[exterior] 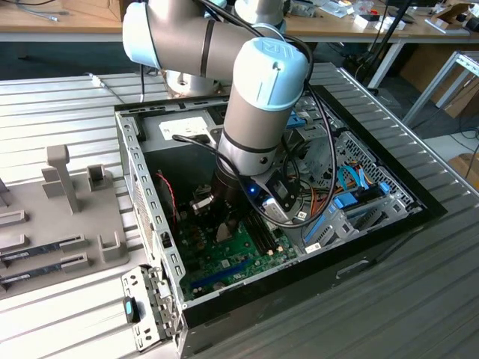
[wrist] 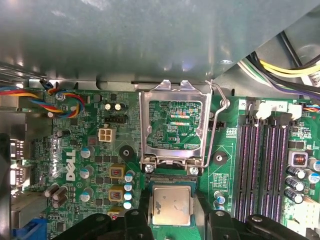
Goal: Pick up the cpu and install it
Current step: 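Place the cpu into insertion slot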
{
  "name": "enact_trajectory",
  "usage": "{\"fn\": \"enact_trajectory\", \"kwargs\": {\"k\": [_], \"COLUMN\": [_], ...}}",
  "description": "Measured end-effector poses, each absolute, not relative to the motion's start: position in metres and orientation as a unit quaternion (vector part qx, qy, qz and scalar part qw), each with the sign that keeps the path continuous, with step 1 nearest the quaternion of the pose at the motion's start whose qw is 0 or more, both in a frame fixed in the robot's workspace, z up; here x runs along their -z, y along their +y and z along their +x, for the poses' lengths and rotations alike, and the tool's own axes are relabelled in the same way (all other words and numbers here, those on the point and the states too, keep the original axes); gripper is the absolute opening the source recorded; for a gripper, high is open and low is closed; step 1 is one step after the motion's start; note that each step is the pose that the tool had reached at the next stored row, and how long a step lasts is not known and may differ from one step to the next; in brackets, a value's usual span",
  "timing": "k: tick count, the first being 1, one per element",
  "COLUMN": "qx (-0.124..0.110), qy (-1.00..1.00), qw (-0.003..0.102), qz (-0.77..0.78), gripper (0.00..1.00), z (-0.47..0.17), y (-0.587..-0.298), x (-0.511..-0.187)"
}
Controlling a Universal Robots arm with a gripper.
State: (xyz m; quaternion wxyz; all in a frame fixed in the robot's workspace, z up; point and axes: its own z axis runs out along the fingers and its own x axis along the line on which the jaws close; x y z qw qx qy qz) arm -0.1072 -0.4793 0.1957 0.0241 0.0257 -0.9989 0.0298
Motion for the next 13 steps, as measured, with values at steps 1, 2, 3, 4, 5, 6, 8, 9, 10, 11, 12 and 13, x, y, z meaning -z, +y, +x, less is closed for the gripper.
{"fn": "enact_trajectory", "kwargs": {"k": [1,2,3,4,5,6,8,9,10,11,12,13], "qx": [-0.030,-0.030,-0.031,-0.030,-0.029,-0.029,-0.030,-0.030,-0.030,-0.029,-0.029,-0.029], "qy": [-0.999,-0.999,-0.999,-0.999,-0.999,-0.999,-0.999,-0.999,-0.999,-0.999,-0.999,-0.999], "qw": [0.024,0.024,0.025,0.024,0.024,0.024,0.024,0.024,0.024,0.024,0.024,0.024], "qz": [0.026,0.026,0.026,0.026,0.026,0.026,0.026,0.026,0.026,0.026,0.026,0.028], "gripper": [0.45,0.45,0.45,0.45,0.45,0.45,0.45,0.45,0.45,0.45,0.45,0.45], "z": [-0.107,-0.107,-0.107,-0.107,-0.107,-0.107,-0.107,-0.107,-0.107,-0.107,-0.107,-0.107], "y": [-0.479,-0.478,-0.478,-0.478,-0.478,-0.478,-0.478,-0.478,-0.478,-0.478,-0.478,-0.478], "x": [-0.196,-0.196,-0.197,-0.198,-0.199,-0.201,-0.205,-0.207,-0.210,-0.210,-0.210,-0.210]}}
